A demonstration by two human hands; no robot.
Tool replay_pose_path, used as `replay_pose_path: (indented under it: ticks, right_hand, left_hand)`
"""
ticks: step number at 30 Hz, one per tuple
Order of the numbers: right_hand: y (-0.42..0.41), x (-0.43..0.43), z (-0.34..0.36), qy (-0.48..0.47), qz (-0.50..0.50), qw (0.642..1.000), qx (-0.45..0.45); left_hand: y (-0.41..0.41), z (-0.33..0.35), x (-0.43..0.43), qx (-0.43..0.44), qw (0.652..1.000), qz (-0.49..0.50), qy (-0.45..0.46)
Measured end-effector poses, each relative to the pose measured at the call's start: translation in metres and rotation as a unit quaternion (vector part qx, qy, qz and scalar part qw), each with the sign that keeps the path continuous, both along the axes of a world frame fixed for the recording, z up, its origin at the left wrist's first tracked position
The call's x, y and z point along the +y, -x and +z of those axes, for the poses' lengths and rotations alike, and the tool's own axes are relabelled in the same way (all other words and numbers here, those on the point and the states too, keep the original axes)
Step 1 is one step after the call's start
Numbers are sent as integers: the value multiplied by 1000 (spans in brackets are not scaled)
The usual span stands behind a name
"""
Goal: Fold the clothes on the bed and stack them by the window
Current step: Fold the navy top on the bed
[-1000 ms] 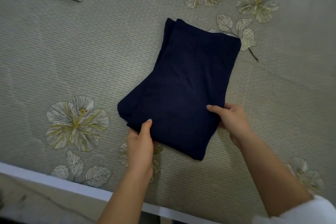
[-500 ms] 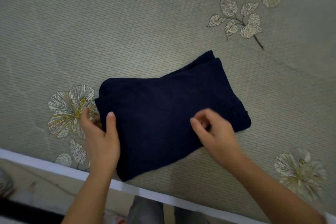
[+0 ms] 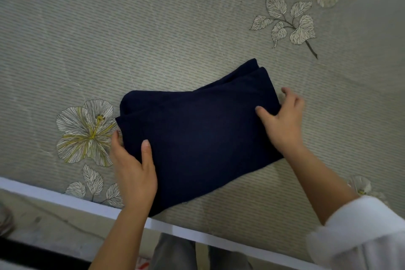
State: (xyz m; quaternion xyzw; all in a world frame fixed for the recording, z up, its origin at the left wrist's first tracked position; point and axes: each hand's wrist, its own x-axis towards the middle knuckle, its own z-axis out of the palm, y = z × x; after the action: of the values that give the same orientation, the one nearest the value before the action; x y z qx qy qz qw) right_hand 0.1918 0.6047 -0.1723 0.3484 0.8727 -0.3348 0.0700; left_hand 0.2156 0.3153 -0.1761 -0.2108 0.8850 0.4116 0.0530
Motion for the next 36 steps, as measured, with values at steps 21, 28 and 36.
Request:
replay_pose_path:
  ticks: [21,28,36]
  right_hand:
    - [-128,29,178,339,-241,909,-30]
    - [-241,78,228,333,-368,867,46]
    - [-353,188,247,303,-487,808,136]
  left_hand:
    - [28,155,7,-237,934,-183,-195]
    - [12,186,123,-250,883,-356,-177]
    - [-38,210,319,-187,811,-541,-118]
